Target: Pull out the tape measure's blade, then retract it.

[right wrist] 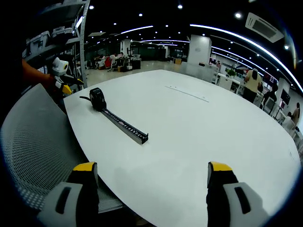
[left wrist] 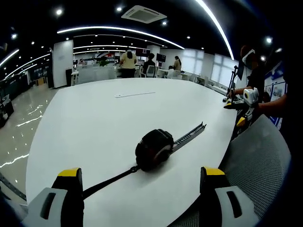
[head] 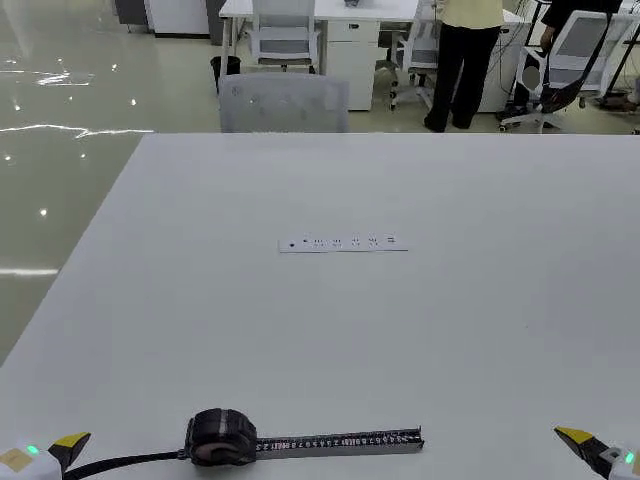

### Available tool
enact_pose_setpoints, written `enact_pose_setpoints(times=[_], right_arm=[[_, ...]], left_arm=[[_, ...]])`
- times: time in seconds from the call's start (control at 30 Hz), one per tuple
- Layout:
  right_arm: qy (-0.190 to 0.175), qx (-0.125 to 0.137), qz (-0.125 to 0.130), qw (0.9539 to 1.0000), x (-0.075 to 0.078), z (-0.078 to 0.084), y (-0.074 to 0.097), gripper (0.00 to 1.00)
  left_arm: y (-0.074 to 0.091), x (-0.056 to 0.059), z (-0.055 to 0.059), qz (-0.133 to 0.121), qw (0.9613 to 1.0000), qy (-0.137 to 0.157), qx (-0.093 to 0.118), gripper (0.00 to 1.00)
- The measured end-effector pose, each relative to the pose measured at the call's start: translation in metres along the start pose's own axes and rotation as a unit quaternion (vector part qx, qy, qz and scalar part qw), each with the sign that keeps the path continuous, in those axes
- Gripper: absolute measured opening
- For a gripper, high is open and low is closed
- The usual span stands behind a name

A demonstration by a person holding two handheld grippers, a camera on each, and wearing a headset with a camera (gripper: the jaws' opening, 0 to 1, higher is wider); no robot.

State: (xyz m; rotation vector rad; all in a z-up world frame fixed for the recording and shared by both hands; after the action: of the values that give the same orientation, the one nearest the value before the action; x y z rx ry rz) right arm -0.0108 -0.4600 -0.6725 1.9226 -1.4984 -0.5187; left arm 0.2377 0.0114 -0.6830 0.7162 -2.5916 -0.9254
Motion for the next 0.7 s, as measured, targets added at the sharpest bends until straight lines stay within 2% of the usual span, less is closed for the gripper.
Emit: enact_pose_setpoints(times=[0.1, 0.3, 0.4, 0.53, 0.6, 0.7], right_arm=[[0.008, -0.005, -0.004, 0.9999, -0.002, -0.004, 0.0, 0.98], [0.01, -0.011, -0.005, 0.9999, 0.0, -0.009, 0.001, 0.99], [0.015, -0.016, -0.009, 0.9997, 0.0, -0.01, 0.001, 0.99], [0.024, -0.02, -0.018, 0.9994, 0.0, -0.014, 0.0, 0.98], [0.03, -0.024, -0.026, 0.9989, 0.0, -0.016, -0.002, 0.98], [0.047, -0.032, -0.034, 0.9978, 0.0, -0.019, -0.003, 0.97]], left_arm=[[-0.001, 0.001, 0.0, -0.002, 1.0, -0.007, -0.004, 1.0], [-0.003, 0.001, -0.001, -0.002, 1.0, 0.001, -0.005, 1.0], [-0.005, 0.006, -0.009, -0.006, 1.0, 0.006, 0.002, 1.0], [-0.008, 0.016, -0.028, -0.004, 0.9997, 0.016, 0.019, 0.99], [-0.012, 0.021, -0.032, 0.006, 0.9996, 0.019, 0.019, 1.0], [-0.017, 0.024, -0.033, 0.004, 0.9998, 0.015, 0.012, 1.0]])
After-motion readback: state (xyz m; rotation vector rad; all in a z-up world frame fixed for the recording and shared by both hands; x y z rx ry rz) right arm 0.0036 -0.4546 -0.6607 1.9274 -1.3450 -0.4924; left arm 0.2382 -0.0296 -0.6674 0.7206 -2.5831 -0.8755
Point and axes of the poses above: the centre of the closed fingertips' face, and the gripper's own axes: y roughly backward along the fingers, x roughly to its right, z roughly out of its underside, the point moved 10 cm from there along y, roughly backward along the fingers, and after that the axes turned 8 degrees about -x, right-handed, at the moved point
